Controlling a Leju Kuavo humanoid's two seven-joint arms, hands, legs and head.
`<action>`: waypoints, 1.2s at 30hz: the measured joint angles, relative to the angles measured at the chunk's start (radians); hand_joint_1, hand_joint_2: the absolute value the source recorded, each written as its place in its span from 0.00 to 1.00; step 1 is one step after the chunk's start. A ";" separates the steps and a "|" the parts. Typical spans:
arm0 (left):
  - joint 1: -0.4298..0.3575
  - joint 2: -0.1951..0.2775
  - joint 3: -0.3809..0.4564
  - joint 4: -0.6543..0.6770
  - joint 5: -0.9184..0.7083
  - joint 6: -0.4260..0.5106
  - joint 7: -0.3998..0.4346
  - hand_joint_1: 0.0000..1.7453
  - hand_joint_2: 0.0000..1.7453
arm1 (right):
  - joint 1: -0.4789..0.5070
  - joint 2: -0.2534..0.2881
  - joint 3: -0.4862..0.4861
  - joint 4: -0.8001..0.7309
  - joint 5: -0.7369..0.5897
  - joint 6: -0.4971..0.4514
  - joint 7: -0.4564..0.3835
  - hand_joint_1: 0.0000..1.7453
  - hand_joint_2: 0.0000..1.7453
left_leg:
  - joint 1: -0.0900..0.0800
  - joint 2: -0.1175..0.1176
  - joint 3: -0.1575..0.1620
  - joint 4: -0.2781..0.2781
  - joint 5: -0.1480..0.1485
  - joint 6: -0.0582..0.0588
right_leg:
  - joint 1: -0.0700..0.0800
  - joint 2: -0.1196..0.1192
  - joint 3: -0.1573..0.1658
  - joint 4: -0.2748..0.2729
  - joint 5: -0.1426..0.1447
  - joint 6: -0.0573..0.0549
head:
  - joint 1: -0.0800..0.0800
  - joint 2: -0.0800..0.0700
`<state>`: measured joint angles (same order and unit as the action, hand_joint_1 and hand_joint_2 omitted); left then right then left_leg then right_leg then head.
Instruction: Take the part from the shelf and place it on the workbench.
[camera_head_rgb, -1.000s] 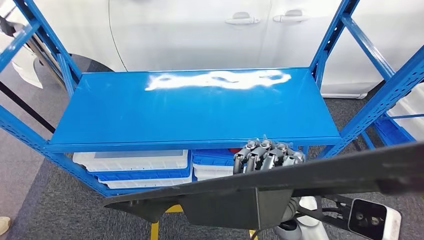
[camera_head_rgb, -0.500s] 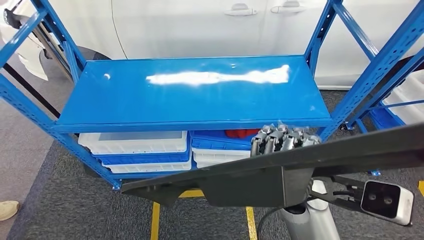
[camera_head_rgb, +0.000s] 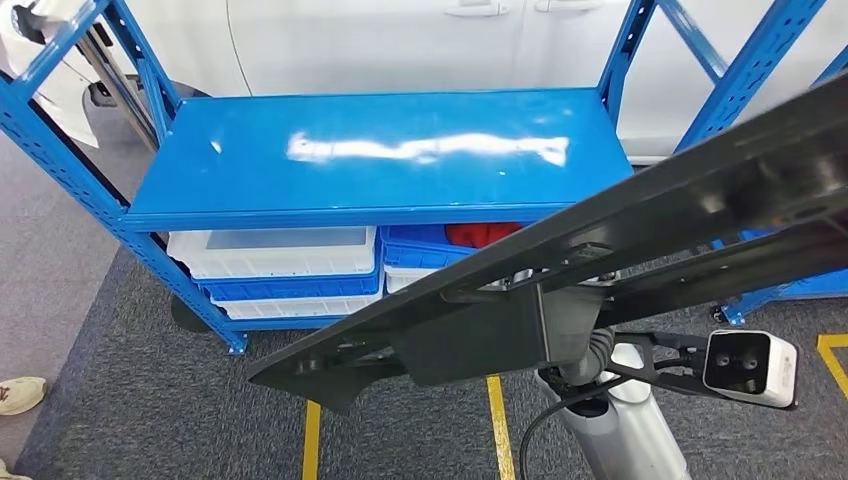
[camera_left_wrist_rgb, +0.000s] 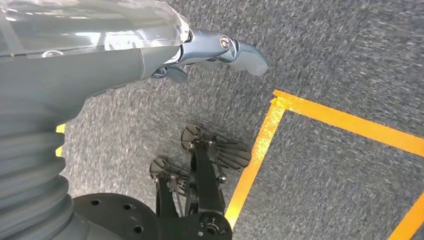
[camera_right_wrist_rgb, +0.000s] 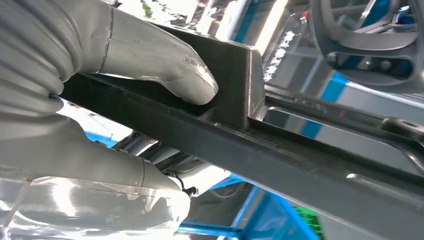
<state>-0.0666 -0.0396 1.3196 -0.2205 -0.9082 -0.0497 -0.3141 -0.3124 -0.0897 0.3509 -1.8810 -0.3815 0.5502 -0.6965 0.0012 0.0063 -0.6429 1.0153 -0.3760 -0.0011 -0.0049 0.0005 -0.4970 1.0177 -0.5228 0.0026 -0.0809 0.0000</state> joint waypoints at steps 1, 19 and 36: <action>0.002 0.000 0.001 0.000 0.000 -0.001 -0.003 0.00 1.00 | -0.001 -0.003 0.001 0.004 -0.002 0.003 0.000 1.00 1.00 | 0.000 0.000 -0.001 -0.001 0.008 -0.006 | 0.001 0.000 -0.005 -0.002 0.004 -0.008 | 0.000 0.000; 0.009 0.014 0.003 -0.001 -0.032 -0.015 -0.035 0.00 1.00 | 0.022 0.004 0.035 -0.022 0.052 -0.050 0.000 1.00 1.00 | -0.002 -0.001 0.154 -0.045 -0.108 0.017 | 0.001 -0.009 -0.172 0.021 0.129 -0.001 | 0.000 0.000; 0.009 0.009 0.001 -0.001 -0.050 -0.013 -0.037 0.00 1.00 | 0.042 0.029 0.038 -0.039 0.077 -0.060 0.000 1.00 1.00 | 0.010 0.001 -0.025 0.114 -0.106 -0.038 | -0.010 -0.008 -0.032 -0.004 0.034 -0.037 | 0.000 0.000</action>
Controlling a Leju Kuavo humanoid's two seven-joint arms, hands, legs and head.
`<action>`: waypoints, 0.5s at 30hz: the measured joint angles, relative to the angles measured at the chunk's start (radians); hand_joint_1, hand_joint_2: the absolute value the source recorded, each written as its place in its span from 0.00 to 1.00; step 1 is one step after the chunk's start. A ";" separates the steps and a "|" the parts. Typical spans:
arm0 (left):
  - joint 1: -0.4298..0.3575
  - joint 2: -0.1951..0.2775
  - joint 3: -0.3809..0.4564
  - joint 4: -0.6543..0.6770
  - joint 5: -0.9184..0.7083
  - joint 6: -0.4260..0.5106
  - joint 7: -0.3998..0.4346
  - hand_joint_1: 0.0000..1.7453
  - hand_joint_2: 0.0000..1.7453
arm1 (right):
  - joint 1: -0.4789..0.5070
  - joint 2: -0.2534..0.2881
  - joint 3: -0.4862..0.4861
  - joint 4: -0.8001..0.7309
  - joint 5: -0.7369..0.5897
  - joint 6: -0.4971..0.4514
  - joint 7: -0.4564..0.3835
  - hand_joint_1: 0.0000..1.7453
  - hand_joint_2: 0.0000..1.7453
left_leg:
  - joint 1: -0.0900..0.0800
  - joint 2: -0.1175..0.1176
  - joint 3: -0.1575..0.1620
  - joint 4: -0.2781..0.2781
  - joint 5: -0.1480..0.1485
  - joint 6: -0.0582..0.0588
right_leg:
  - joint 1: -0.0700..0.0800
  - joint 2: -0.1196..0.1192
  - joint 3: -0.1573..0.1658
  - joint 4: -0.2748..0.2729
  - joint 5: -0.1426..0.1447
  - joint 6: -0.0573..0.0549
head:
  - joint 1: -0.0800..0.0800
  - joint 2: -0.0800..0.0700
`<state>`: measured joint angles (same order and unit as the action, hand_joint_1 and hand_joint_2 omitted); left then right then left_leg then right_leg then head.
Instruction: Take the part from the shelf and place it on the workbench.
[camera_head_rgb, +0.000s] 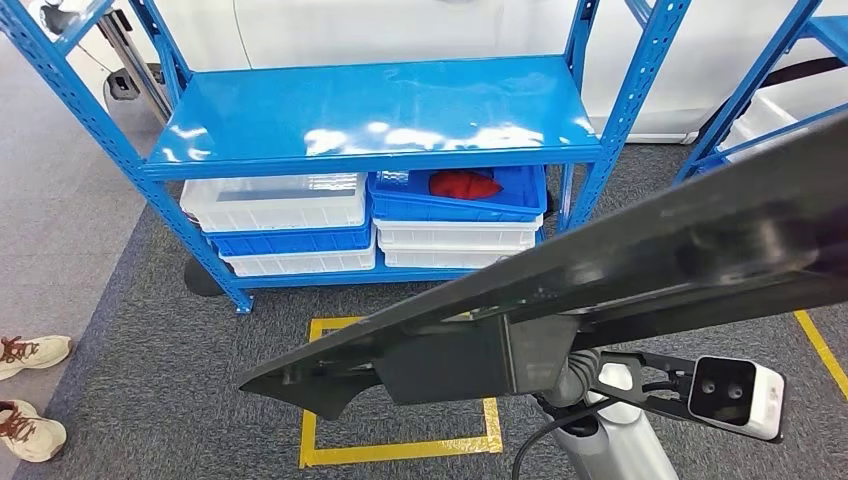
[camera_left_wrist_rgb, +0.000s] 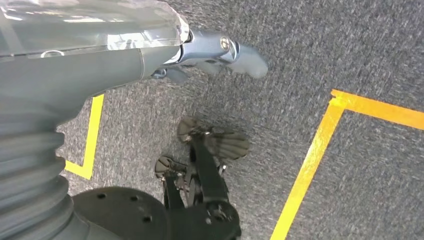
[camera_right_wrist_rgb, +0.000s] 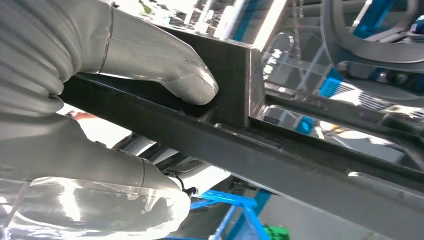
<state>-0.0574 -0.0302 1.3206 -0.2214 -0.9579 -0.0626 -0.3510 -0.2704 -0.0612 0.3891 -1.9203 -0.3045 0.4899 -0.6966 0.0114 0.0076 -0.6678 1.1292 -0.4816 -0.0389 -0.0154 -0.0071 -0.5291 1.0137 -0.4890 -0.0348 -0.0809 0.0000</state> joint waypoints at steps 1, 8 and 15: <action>0.000 0.000 0.000 0.000 -0.002 0.000 0.001 0.00 1.00 | 0.000 0.001 0.000 0.000 0.000 -0.006 0.000 1.00 1.00 | 0.001 0.000 -0.028 0.073 -0.040 -0.004 | 0.001 0.000 -0.006 0.001 0.004 -0.002 | 0.000 0.000; 0.001 0.005 -0.001 0.000 -0.005 -0.002 0.003 0.00 1.00 | 0.025 0.014 0.000 -0.017 0.028 -0.004 0.000 1.00 1.00 | -0.001 -0.028 0.103 -0.077 0.026 0.016 | 0.008 0.013 -0.022 0.006 0.016 0.005 | 0.000 0.000; -0.001 0.006 -0.007 0.000 -0.012 -0.004 0.002 0.00 1.00 | 0.066 0.036 0.000 -0.060 0.100 0.000 0.000 1.00 1.00 | 0.002 -0.004 0.133 -0.161 0.043 0.047 | 0.004 0.024 -0.078 0.097 -0.032 0.042 | 0.000 0.000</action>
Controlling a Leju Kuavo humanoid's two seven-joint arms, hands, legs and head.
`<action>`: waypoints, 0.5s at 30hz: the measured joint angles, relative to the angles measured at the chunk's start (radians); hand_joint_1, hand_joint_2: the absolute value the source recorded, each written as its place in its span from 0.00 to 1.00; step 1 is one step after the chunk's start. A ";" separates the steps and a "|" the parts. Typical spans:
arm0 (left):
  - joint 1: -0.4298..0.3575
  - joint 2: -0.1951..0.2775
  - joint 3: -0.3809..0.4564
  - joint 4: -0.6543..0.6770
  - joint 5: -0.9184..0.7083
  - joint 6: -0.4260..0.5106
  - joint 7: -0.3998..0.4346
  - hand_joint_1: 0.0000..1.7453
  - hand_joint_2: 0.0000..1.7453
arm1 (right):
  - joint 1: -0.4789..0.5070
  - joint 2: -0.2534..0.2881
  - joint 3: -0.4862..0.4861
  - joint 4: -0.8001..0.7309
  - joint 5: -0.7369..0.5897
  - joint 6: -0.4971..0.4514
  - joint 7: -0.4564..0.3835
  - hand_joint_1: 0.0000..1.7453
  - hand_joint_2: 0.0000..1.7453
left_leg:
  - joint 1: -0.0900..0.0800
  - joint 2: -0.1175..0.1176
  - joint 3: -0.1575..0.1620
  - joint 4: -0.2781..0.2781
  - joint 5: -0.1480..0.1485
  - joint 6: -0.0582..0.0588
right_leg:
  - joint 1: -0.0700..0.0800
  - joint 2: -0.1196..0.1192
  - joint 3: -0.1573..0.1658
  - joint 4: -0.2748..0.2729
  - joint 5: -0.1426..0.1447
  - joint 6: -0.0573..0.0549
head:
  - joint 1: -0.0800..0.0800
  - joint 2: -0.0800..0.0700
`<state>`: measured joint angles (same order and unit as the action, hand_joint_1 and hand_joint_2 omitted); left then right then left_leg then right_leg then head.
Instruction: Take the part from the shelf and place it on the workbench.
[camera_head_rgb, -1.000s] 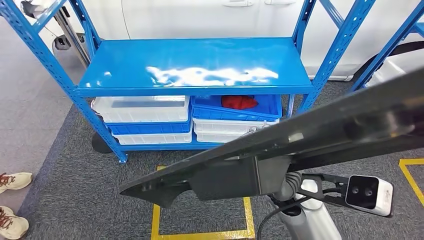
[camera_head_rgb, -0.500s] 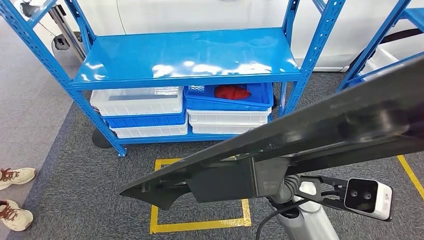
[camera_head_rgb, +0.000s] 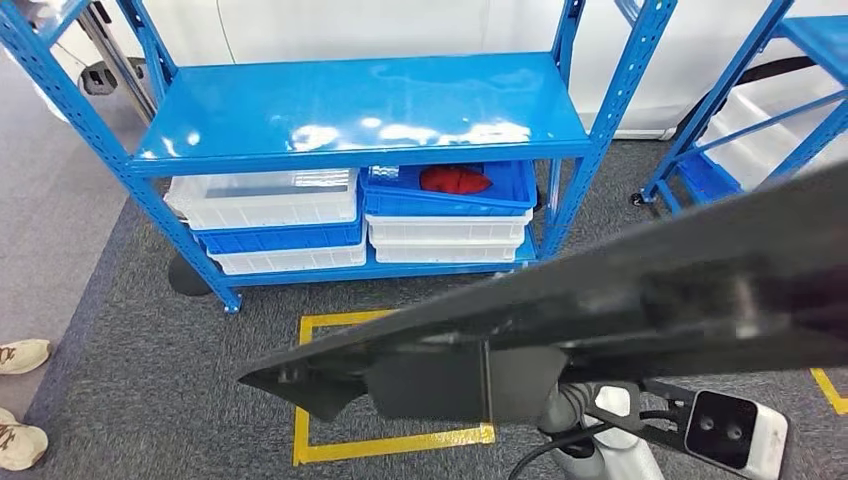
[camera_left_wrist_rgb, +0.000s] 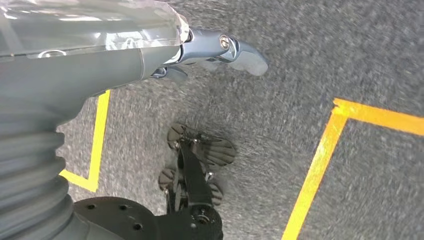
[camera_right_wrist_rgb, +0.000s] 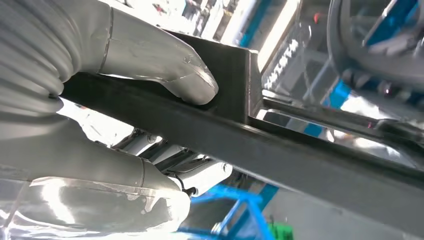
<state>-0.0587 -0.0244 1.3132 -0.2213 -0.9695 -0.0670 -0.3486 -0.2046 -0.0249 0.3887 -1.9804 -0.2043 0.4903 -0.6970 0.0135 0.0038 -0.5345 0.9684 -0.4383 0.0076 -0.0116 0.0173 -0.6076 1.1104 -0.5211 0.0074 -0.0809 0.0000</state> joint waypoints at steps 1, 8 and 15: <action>-0.001 -0.001 -0.001 0.000 -0.001 0.000 0.000 0.00 1.00 | 0.008 0.003 0.000 -0.006 0.011 0.002 0.000 1.00 1.00 | 0.000 0.007 -0.001 -0.001 0.000 0.002 | -0.001 -0.003 -0.034 0.065 -0.031 0.003 | 0.000 0.000; -0.007 -0.010 -0.008 0.000 -0.002 0.001 0.008 0.00 1.00 | 0.042 0.022 0.000 -0.044 0.063 0.002 0.000 1.00 1.00 | -0.005 0.060 -0.004 0.024 -0.016 -0.012 | -0.006 -0.065 0.011 -0.042 0.061 0.007 | 0.000 0.000; -0.015 -0.013 -0.008 0.000 0.008 0.003 0.022 0.00 1.00 | 0.049 0.030 0.001 -0.070 0.077 -0.012 0.000 1.00 1.00 | -0.001 0.042 -0.041 0.122 -0.089 -0.050 | -0.004 -0.026 0.012 -0.084 0.080 -0.040 | 0.000 0.000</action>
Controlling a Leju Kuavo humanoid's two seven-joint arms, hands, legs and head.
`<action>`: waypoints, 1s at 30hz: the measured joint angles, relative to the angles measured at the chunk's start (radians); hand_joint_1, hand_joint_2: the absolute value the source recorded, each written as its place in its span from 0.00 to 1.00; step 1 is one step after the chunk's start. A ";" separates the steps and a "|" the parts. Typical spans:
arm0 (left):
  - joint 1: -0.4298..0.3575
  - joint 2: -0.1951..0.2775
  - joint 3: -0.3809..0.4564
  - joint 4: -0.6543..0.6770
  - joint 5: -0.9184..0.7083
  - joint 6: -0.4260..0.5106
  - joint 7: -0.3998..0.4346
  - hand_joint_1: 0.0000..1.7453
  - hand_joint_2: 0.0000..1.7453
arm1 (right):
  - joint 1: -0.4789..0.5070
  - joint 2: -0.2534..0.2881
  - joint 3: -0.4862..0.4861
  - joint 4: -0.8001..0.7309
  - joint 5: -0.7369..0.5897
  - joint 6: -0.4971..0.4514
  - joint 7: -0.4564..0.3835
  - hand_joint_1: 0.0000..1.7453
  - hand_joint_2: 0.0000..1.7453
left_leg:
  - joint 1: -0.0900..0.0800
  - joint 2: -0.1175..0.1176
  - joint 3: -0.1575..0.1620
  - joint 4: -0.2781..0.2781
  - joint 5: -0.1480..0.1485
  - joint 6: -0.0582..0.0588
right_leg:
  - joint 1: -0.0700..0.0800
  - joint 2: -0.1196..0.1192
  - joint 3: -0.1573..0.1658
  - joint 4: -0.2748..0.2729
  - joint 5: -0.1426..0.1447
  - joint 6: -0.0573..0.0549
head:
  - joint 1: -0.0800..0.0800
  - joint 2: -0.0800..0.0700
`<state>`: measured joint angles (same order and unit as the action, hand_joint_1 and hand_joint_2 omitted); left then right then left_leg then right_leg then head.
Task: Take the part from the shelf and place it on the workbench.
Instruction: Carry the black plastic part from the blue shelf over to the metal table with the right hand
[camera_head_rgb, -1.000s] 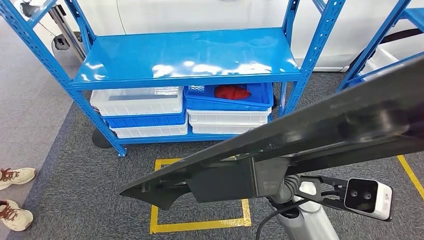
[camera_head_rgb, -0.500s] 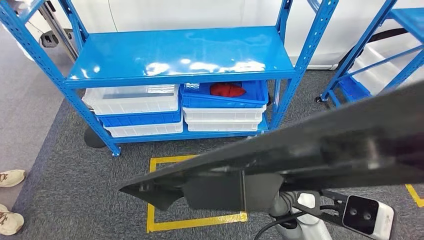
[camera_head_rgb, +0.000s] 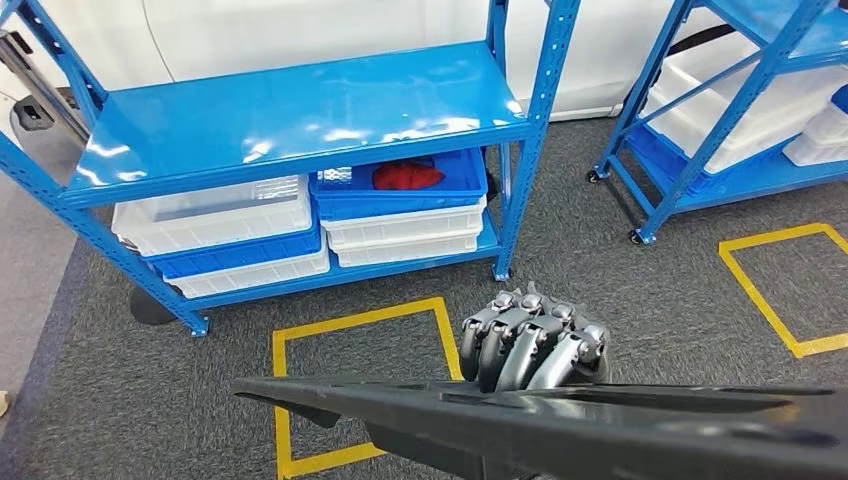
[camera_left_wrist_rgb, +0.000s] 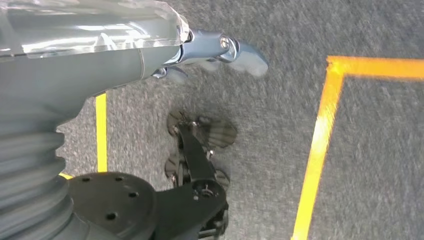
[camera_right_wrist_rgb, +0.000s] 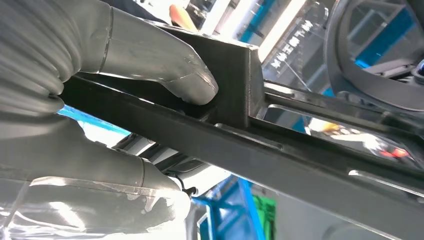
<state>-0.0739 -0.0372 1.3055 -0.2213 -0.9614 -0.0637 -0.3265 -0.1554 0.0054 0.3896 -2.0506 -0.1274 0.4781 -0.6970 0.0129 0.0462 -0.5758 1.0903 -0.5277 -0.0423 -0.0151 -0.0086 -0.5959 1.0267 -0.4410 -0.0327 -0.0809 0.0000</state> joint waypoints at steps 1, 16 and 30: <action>0.000 0.000 0.000 0.000 0.000 0.000 0.003 0.00 1.00 | -0.002 0.000 -0.001 0.001 -0.003 0.007 0.000 1.00 1.00 | 0.001 -0.018 -0.029 0.066 -0.036 -0.002 | 0.001 0.009 -0.003 0.000 0.002 -0.003 | 0.000 0.000; -0.023 -0.014 -0.002 0.000 -0.014 -0.033 -0.008 0.00 1.00 | -0.083 0.015 0.004 0.167 0.055 -0.041 0.001 1.00 1.00 | -0.001 -0.052 0.040 -0.112 0.081 0.056 | 0.003 0.034 -0.081 0.121 -0.051 0.049 | 0.000 0.000; -0.023 -0.031 -0.003 0.000 -0.020 0.046 -0.057 0.00 1.00 | -0.082 0.035 0.013 0.206 0.075 -0.063 0.000 1.00 1.00 | -0.008 0.028 0.017 -0.038 0.019 0.014 | 0.010 -0.008 -0.010 -0.009 0.012 -0.002 | 0.000 0.000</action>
<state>-0.0967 -0.0679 1.3022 -0.2213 -0.9816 -0.0178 -0.3838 -0.2377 0.0409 0.4028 -1.8449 -0.0522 0.4153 -0.6966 0.0046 0.0744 -0.5587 1.0528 -0.5084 -0.0283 -0.0049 -0.0169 -0.6063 1.0180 -0.4287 -0.0348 -0.0809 0.0000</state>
